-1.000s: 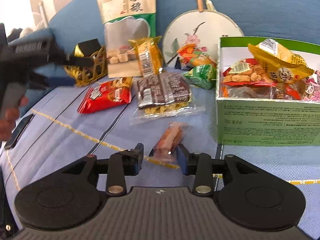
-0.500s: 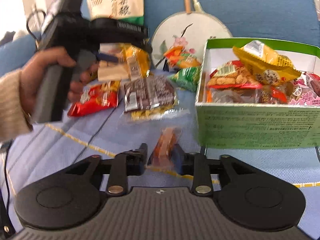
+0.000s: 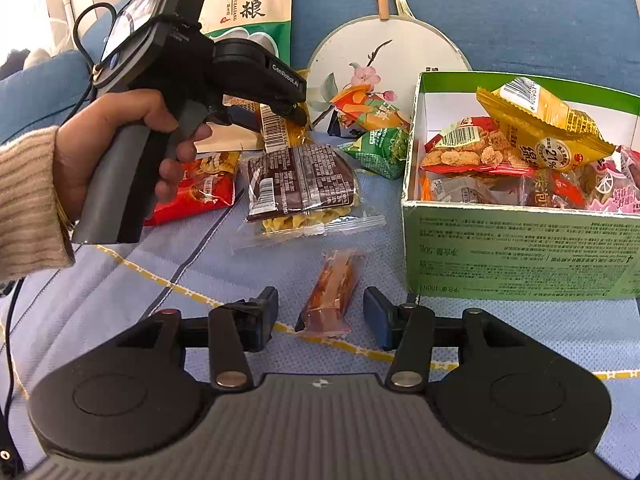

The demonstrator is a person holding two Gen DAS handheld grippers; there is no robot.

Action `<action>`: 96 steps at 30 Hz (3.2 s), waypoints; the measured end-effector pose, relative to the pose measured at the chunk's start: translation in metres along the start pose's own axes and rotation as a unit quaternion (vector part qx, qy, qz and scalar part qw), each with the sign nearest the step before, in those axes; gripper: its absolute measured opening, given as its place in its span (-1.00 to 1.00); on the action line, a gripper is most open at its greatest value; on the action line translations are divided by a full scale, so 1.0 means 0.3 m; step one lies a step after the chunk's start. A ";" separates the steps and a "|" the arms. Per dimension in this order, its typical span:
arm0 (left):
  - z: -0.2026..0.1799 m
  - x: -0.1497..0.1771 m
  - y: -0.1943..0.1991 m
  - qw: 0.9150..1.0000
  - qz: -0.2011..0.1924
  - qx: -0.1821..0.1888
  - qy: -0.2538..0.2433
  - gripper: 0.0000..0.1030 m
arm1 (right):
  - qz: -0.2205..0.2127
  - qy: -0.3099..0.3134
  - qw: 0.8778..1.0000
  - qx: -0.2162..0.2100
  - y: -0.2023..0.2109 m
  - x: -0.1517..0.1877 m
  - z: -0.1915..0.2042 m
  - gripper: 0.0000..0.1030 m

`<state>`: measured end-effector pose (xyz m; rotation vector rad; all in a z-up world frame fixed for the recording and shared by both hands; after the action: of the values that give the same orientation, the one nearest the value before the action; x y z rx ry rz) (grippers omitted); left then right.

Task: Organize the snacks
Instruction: 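Grasp the yellow juice-like packet with the left gripper while the right grasps the orange candy stick, then carry both snacks into the box and open both grippers, then move both grippers toward the brown chocolate bag on the table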

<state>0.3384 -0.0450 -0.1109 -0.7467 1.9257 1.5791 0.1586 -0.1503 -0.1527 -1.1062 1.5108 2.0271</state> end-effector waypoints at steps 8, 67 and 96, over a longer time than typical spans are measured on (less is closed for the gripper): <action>0.033 -0.003 0.151 0.999 -0.013 0.031 -0.012 -0.22 | -0.016 -0.001 1.000 -0.022 0.052 -0.033 -0.010 -0.18; -0.256 0.117 0.513 0.986 -0.054 0.150 -0.049 1.00 | -0.198 -0.008 0.976 0.091 0.295 -0.193 -0.272 0.36; -0.056 0.215 0.128 0.983 0.120 0.140 -0.021 0.90 | -0.010 -0.058 0.993 -0.103 0.137 -0.039 -0.003 0.30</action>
<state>0.2648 -0.0608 -0.1272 -0.3735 2.2119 1.3996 0.1376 -0.1639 -0.1179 -1.0522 1.2510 2.2325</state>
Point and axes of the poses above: each gripper's, at about its wrist camera, not at the fingertips, and y roughly against the way its jaws point, z to its left, x to its underside, the point moved 10 cm from there along -y, roughly the way its jaws point, and after that the axes turned 7 degrees about y, right-handed, at the moved point
